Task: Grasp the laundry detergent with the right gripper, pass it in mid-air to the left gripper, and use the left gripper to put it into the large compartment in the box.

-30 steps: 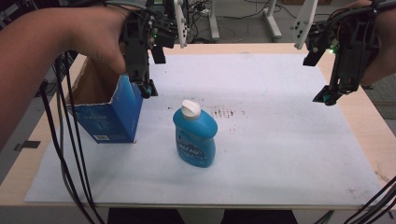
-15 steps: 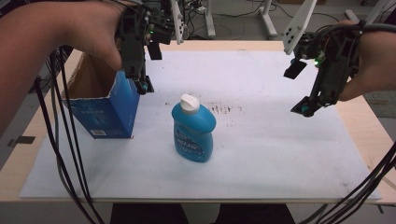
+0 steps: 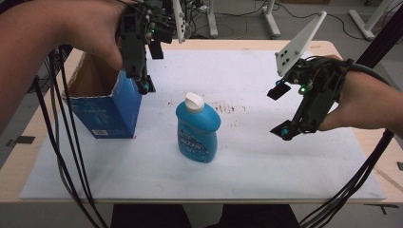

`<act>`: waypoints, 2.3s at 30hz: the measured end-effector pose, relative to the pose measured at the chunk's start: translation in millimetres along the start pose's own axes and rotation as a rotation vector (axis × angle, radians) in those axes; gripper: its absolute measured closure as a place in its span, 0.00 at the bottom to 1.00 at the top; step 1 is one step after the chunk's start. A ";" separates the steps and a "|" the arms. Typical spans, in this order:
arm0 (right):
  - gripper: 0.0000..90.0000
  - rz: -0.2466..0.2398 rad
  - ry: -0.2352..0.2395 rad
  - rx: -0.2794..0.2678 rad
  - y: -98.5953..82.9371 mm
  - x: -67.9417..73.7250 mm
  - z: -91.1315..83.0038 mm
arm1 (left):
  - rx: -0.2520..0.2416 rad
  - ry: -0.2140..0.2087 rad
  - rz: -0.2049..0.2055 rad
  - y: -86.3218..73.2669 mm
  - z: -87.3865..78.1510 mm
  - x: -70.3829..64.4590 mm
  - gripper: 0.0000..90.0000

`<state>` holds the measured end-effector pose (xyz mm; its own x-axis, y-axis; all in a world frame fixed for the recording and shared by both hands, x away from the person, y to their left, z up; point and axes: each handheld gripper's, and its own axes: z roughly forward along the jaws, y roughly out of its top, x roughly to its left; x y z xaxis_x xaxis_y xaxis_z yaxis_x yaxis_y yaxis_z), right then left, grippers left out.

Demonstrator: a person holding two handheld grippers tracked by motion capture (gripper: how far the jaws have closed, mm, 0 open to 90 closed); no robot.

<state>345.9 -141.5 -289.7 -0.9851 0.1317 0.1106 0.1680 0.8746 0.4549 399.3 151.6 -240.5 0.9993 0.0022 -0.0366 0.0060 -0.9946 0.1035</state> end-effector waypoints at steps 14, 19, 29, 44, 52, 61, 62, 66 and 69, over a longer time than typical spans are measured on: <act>0.02 0.062 0.010 -0.214 -8.5 10.4 35.3 | -0.014 -0.011 -0.004 0.6 0.7 1.1 0.02; 0.02 0.062 0.026 -0.260 -3.9 13.0 56.5 | -0.019 -0.014 0.008 3.9 0.3 -1.2 0.02; 0.02 0.105 0.038 -0.351 -3.1 15.6 101.0 | -0.015 -0.008 0.003 0.8 -0.9 -1.5 0.02; 0.02 0.141 0.039 -0.450 5.0 21.8 135.8 | -0.014 -0.005 0.000 2.3 0.6 -0.7 0.02; 0.02 0.182 0.014 -0.509 8.2 22.8 148.0 | -0.011 -0.008 0.004 3.1 1.3 0.5 0.02; 0.02 0.201 -0.032 -0.571 11.3 25.5 154.1 | -0.020 -0.008 -0.001 0.3 1.4 0.8 0.02; 0.02 0.207 -0.036 -0.578 11.3 26.3 154.9 | -0.024 -0.008 -0.001 0.4 1.3 0.1 0.02; 0.02 0.206 -0.069 -0.601 11.4 28.9 157.9 | -0.018 -0.008 0.003 0.4 2.0 -0.5 0.02; 0.03 0.209 -0.083 -0.615 12.2 30.3 159.4 | -0.018 -0.011 -0.002 -0.8 1.6 -0.2 0.02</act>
<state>312.2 -52.4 -421.6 -0.9247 0.3276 0.1939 0.3224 0.4034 0.8563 399.0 152.2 -242.2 0.9989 0.0030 -0.0474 0.0087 -0.9926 0.1209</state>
